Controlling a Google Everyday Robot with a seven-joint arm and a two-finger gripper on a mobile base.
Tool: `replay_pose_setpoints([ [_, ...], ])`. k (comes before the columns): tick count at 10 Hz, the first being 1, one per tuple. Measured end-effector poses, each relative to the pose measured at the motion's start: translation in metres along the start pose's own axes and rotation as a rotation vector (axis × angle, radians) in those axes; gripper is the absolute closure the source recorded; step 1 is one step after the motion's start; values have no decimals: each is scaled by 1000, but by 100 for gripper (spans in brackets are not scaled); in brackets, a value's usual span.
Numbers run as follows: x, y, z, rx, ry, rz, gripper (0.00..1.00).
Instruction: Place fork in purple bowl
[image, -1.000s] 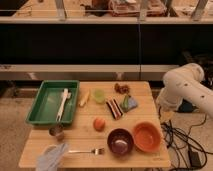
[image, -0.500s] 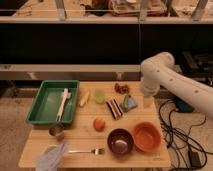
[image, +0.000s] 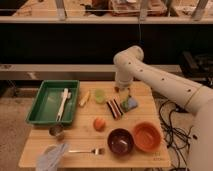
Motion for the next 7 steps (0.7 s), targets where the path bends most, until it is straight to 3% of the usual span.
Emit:
replay_pose_setpoints([
  [1, -36, 7, 2, -15, -31, -16, 35],
  [3, -73, 23, 3, -34, -61, -33, 35],
  [4, -84, 30, 4, -42, -68, -39, 35],
  [7, -85, 30, 4, -44, -75, -34, 35],
])
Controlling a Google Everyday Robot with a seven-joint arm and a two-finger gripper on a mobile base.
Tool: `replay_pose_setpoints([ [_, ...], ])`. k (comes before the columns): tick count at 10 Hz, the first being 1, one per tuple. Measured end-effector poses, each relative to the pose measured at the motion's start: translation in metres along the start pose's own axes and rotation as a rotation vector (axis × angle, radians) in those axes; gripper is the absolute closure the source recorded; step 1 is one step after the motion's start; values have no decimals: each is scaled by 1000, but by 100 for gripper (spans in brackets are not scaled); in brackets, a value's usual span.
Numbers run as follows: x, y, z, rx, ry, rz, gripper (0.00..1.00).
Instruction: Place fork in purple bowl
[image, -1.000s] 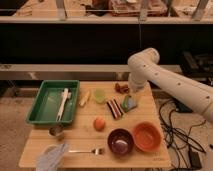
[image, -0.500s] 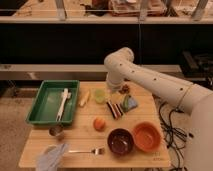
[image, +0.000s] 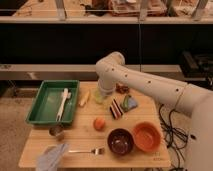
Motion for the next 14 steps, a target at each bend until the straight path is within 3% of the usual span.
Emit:
replay_pose_setpoints([
  [2, -4, 7, 1, -30, -44, 11, 35],
  [4, -25, 27, 0, -69, -70, 3, 35],
  [9, -79, 128, -6, -159, -95, -27, 35],
  [13, -83, 133, -5, -168, -102, -28, 35],
  [14, -82, 134, 1, -186, -102, -36, 35],
])
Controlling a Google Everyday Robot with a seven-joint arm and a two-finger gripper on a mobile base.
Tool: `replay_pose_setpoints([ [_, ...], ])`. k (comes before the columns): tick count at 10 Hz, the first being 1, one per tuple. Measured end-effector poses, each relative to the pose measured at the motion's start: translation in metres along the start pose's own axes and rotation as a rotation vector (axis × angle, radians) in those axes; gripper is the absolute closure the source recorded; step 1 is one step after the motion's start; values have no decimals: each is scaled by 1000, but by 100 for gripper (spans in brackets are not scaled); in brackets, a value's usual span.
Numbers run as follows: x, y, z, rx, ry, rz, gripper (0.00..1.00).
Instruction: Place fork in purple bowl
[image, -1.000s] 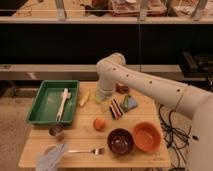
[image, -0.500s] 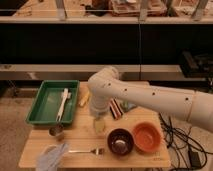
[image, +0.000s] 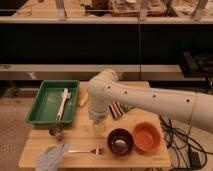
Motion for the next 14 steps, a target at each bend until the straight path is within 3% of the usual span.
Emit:
replay_pose_setpoints([
  [1, -3, 2, 10, -5, -3, -13, 35],
  [5, -1, 32, 81, -30, 15, -89, 35],
  [8, -21, 47, 120, -67, -3, -176, 35],
  [10, -40, 46, 142, -93, -12, -215, 35],
  [14, -40, 42, 161, -119, -36, -220, 35],
])
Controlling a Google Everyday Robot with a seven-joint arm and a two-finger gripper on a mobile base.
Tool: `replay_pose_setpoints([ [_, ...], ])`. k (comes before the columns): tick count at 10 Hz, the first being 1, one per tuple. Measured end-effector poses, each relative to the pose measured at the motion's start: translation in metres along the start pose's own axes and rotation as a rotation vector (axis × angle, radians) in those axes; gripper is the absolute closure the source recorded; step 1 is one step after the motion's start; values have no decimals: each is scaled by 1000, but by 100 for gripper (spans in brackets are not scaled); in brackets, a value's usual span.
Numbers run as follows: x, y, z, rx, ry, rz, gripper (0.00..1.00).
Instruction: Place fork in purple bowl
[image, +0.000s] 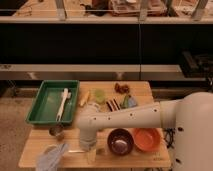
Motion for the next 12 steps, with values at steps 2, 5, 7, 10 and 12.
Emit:
replay_pose_setpoints([
  [2, 4, 0, 5, -1, -5, 10, 35],
  [5, 6, 0, 8, 4, -3, 18, 35],
  [7, 8, 1, 8, 16, 5, 23, 35],
  [10, 8, -1, 9, 37, 16, 20, 35],
  [12, 10, -1, 8, 56, 28, 18, 35],
])
